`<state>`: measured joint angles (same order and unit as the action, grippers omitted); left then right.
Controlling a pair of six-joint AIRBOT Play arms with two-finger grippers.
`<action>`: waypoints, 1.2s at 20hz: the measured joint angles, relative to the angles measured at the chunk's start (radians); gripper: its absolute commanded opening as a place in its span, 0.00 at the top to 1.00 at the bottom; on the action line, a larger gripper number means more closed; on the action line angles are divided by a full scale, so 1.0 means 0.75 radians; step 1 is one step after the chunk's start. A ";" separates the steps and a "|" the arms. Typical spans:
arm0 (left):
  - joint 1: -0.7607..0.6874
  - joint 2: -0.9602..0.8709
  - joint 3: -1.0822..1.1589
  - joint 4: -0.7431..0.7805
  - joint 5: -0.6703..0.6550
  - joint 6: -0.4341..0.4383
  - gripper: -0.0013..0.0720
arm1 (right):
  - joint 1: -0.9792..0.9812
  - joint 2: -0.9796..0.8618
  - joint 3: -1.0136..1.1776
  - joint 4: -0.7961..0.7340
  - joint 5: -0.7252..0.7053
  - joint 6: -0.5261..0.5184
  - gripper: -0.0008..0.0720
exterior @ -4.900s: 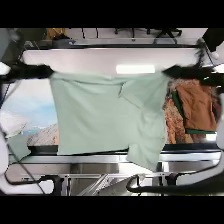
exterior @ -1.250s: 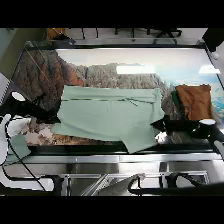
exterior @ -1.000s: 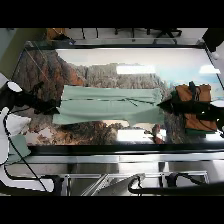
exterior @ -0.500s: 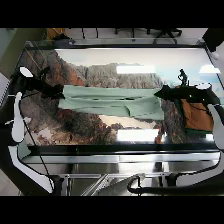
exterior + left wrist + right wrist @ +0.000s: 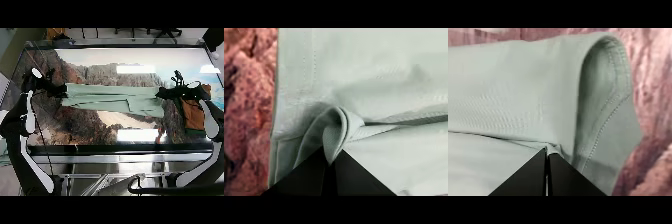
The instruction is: Fold the shirts.
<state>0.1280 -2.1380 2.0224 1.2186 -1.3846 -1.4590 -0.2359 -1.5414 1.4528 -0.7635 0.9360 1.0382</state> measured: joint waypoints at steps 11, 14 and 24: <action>-0.033 -0.013 0.046 -0.074 0.055 -0.004 0.97 | 0.029 0.011 0.019 -0.031 -0.009 -0.025 0.96; -0.028 0.035 0.031 -0.137 0.013 0.003 0.97 | 0.029 0.049 0.020 -0.030 -0.004 -0.029 0.96; 0.003 0.154 0.032 -0.189 0.155 0.025 0.97 | 0.027 0.080 0.075 -0.024 -0.050 -0.029 0.96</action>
<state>0.1299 -2.0228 2.0464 1.0767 -1.2686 -1.4403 -0.2153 -1.4811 1.5089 -0.7818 0.8982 1.0164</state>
